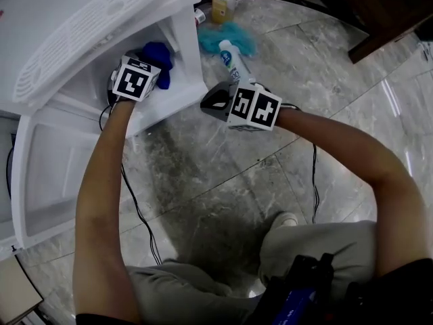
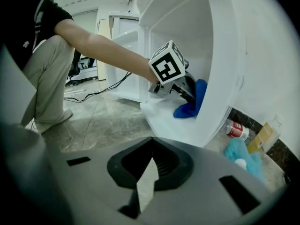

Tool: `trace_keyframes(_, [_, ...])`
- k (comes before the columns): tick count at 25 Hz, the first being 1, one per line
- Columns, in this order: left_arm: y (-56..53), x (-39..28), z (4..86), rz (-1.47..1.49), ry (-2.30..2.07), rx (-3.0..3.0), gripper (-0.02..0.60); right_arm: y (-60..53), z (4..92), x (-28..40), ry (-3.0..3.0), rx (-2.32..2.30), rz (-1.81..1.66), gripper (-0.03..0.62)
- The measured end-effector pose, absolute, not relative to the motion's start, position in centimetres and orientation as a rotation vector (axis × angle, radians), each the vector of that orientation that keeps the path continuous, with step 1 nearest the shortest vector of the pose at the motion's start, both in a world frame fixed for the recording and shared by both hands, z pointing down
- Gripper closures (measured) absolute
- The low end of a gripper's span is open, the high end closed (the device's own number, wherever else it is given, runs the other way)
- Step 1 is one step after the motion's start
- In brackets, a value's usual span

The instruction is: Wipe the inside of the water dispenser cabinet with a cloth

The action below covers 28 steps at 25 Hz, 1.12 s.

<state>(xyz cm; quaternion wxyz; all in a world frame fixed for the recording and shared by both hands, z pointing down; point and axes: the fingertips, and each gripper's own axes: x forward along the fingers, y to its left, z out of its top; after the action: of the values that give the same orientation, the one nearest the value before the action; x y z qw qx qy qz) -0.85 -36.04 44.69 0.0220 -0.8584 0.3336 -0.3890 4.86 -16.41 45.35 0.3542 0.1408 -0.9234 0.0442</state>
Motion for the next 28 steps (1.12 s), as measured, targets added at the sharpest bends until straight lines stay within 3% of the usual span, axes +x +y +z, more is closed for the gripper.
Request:
trace_keyframes(3, [-35.3, -1.5, 41.6, -1.086, 1.08, -2.692, 0.504, -16.3, 44.6, 3.7, -2.391, 0.349, 0.082, 0.595])
trace_keyframes(14, [-32.2, -0.1, 24.7, 0.12, 1.435, -2.731, 0.503, -15.9, 43.7, 0.5, -2.399, 0.274, -0.011, 0.596])
trace_keyframes(28, [-36.0, 0.2, 23.1, 0.318, 1.61, -2.543, 0.505, -14.8, 45.2, 2.4, -2.4, 0.274, 0.048, 0.597])
